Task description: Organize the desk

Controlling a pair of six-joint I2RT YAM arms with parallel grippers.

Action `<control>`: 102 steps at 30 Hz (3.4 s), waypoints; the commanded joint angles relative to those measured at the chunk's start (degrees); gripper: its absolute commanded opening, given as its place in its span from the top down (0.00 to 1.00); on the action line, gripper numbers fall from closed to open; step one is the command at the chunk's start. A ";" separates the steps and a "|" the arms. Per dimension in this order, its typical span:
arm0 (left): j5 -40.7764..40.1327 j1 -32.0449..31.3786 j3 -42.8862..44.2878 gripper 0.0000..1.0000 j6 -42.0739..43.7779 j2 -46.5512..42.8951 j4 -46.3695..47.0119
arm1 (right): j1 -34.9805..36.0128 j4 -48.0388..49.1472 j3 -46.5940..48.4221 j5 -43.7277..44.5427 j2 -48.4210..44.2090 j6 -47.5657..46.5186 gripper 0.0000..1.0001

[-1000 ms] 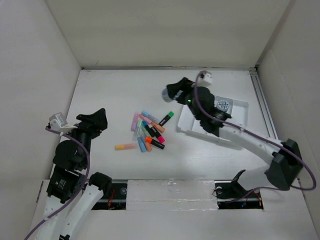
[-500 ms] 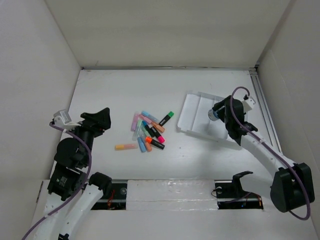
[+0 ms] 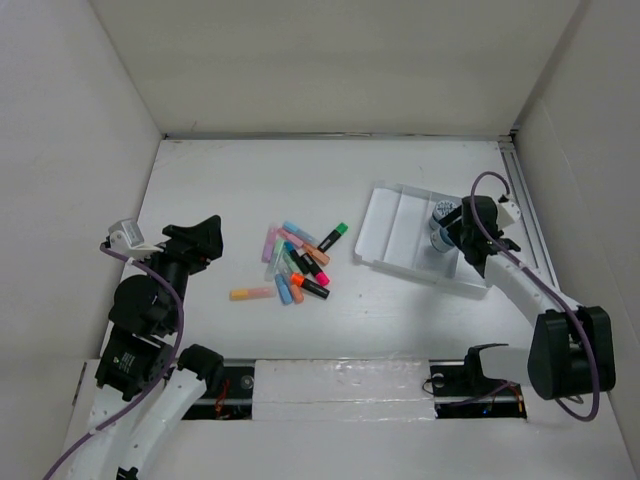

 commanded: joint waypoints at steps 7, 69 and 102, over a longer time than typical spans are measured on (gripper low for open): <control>0.90 -0.16 0.19 0.23 1.17 0.34 2.85 | 2.41 0.67 3.92 1.57 0.35 -0.90 0.09; 1.77 -0.16 -0.16 0.26 1.78 -0.89 2.85 | 38.81 -8.91 44.17 8.87 49.65 1.47 0.88; 2.65 -0.16 -0.16 0.26 1.78 0.16 3.47 | 26.57 4.88 23.17 1.93 23.82 -4.24 0.46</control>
